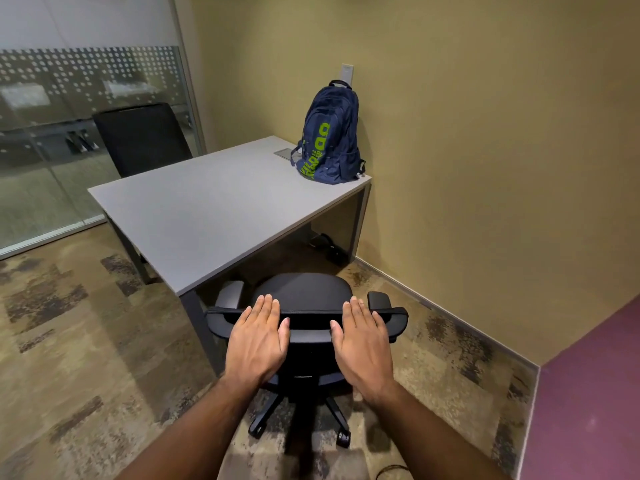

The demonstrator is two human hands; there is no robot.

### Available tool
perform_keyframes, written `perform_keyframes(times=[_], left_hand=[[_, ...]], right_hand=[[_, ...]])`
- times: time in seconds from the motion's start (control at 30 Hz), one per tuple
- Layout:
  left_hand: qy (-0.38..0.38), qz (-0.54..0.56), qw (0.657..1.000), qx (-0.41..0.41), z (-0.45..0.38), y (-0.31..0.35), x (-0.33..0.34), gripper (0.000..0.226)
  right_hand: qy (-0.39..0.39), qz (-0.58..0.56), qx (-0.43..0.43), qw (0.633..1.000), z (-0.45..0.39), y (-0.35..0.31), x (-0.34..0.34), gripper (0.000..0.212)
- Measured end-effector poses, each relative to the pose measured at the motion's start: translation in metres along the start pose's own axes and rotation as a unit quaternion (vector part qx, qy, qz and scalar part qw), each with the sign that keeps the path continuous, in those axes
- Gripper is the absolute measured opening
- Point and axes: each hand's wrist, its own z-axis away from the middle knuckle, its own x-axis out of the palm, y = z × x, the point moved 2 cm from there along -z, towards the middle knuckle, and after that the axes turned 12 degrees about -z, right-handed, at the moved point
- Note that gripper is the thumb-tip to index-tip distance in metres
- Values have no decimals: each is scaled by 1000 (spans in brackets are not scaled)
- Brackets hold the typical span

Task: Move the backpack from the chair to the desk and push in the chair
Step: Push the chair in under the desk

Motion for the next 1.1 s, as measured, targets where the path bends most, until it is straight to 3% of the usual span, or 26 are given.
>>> perform_keyframes(times=[0.2,0.83,1.1], left_hand=[[-5,-3,1000,-29,-44,16,5,64],[-26,-5,991,-128,-194,52,24,70],[-35,-17,983,-178,-286,62,44,74]], right_hand=[[3,-10,-25,1000,-52,24,1,64],[-91,-38,-98,990,-238,88,17,68],[-138,-38,-135,981,-356,110,32,75]])
